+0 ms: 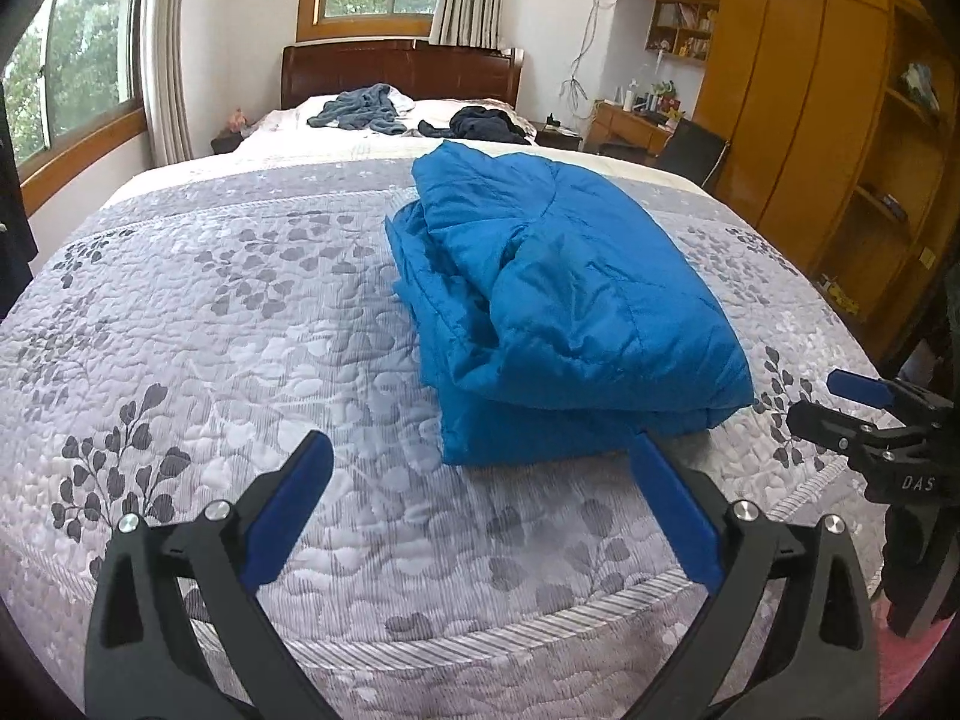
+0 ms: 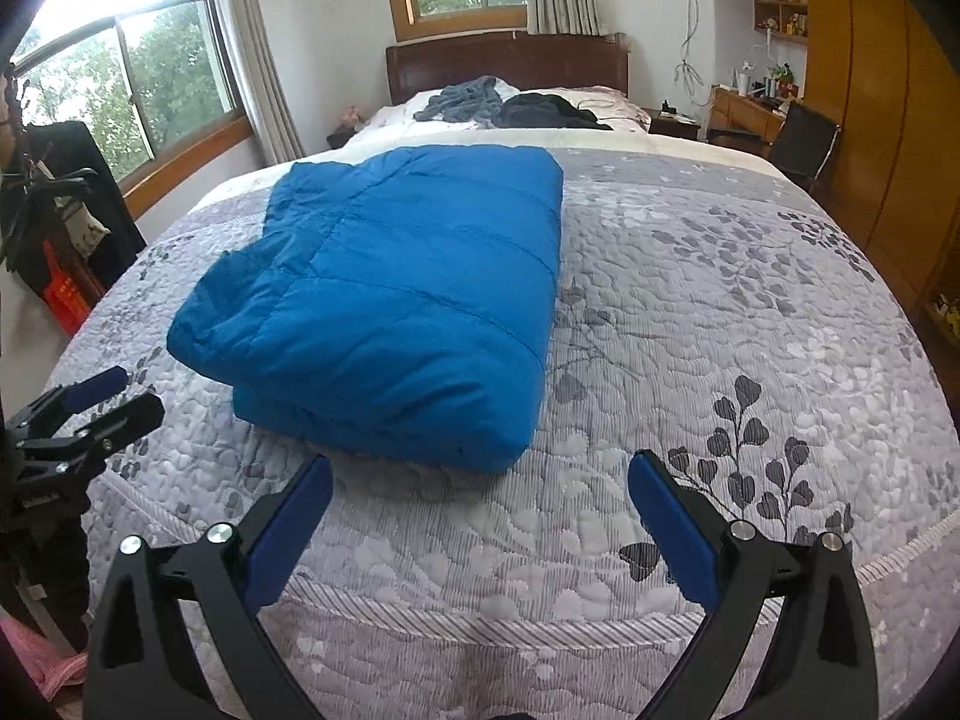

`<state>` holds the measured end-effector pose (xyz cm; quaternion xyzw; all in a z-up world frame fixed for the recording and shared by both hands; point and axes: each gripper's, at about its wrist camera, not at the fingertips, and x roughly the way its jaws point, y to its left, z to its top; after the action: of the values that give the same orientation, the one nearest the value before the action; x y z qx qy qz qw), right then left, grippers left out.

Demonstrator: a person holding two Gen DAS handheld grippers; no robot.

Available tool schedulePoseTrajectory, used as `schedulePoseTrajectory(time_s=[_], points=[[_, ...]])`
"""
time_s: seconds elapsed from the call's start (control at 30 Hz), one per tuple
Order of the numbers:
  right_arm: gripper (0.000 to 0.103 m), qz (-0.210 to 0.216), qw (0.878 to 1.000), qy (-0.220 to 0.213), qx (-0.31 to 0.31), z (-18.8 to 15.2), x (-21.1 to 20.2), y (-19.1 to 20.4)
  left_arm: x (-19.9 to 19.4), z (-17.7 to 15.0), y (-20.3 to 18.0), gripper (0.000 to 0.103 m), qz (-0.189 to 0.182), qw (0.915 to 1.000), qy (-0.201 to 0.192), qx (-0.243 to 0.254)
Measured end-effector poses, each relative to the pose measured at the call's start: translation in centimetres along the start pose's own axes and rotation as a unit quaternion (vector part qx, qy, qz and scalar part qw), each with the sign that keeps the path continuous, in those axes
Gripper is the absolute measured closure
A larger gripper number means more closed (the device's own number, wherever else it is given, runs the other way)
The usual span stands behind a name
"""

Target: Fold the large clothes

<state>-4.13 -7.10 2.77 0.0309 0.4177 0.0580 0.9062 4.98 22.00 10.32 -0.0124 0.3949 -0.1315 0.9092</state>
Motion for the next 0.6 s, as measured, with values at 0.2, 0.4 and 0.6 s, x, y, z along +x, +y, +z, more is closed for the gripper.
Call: schedulePoseTrajectory(time_s=[0.2,0.4,0.6], points=[[0.004,-0.02,1.0,0.005,-0.008,-0.31,-0.17,0.51,-0.48,-0.29,-0.3,0.004,0.017,0.9998,-0.007,0.001],[0.004,-0.032,0.999,0.015,-0.008,-0.3,0.21,0.57,-0.4,-0.65,-0.42,0.004,0.023,0.9997,0.003,-0.004],[0.004,-0.03,0.999,0.023,-0.004,-0.3,0.7,0.46,0.18,-0.88,-0.15,0.004,0.023,0.9996,0.015,-0.009]])
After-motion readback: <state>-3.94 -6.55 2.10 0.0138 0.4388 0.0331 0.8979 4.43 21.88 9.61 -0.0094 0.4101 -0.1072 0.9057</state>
